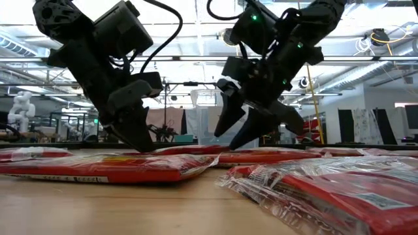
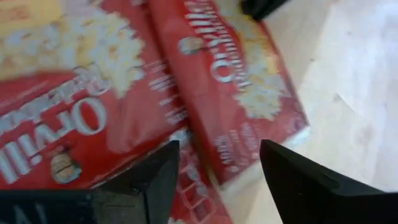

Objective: Sort popcorn bags into baskets
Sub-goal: Put the red popcorn bag into the transparent container

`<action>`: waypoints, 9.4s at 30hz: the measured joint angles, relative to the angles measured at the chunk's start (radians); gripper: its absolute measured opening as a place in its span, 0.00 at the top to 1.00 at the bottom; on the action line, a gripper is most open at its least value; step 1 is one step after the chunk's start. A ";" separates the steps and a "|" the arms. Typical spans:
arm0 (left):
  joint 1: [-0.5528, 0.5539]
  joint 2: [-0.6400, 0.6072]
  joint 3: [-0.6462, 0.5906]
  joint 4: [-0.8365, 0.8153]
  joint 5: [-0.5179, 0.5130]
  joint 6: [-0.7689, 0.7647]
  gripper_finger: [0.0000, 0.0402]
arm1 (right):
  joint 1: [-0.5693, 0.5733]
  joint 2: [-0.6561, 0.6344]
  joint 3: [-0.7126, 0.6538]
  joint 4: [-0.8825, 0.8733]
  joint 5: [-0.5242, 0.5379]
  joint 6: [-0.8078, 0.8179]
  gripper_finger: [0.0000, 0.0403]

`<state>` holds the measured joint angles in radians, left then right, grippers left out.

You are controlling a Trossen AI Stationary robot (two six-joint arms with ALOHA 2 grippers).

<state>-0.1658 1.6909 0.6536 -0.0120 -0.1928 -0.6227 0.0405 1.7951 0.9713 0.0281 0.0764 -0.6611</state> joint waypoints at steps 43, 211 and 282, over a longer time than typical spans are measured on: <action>0.129 -0.792 0.006 0.007 0.136 -0.472 0.63 | 0.250 -0.401 0.038 -0.035 0.460 -0.313 0.94; 0.738 -0.202 0.439 -0.029 0.322 -0.274 0.65 | -0.740 -0.022 1.093 -0.955 -0.677 0.968 0.97; 0.814 -0.008 0.437 -0.019 0.509 -0.096 0.63 | -0.633 0.389 0.932 -1.093 0.043 0.153 0.40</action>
<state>0.6483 1.6829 1.0908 -0.0315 0.3164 -0.7185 -0.5922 2.1838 1.9033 -1.0653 0.1195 -0.5084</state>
